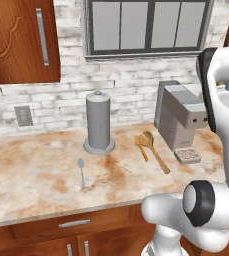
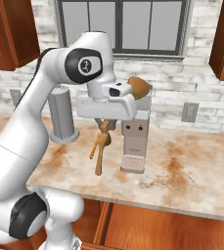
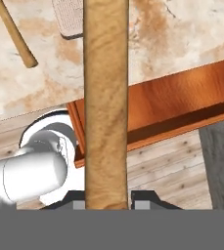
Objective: Organize the utensils by type. Pick up the wooden spoons from the counter and place them in the open cabinet. Then pick up the metallic utensils from the counter and place them in the open drawer.
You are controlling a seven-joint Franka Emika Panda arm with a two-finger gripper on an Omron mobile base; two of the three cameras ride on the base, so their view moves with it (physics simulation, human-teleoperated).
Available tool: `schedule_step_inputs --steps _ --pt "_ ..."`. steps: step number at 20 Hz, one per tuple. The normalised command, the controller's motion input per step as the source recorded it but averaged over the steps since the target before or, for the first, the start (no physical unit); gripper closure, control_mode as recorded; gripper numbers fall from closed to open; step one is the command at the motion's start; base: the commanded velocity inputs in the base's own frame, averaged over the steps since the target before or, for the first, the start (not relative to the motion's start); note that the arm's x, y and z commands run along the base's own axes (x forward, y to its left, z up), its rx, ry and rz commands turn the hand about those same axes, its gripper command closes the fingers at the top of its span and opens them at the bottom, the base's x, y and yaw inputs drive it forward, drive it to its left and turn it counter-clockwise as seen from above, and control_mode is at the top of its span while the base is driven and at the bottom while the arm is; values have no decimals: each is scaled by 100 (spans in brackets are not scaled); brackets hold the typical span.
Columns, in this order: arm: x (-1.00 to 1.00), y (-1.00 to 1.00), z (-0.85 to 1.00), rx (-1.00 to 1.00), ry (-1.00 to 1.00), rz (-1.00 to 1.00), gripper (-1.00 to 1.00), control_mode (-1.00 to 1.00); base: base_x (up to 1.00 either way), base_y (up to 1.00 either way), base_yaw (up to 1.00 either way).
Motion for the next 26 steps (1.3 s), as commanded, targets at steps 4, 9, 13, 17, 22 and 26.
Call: schedule_step_inputs --steps 4,9,13,17,22,26 --pt "0 71 6 0 -2 39 100 -100 0 0 0" --pt "-12 73 0 0 -10 53 100 -100 0 0 0" --pt "-22 61 0 0 -15 52 100 -100 0 0 0" --pt "-8 54 0 0 -12 53 100 -100 0 0 0" --pt "0 50 0 1 -12 50 100 -100 0 0 0" --pt "0 30 0 3 -3 34 100 -100 0 0 0"
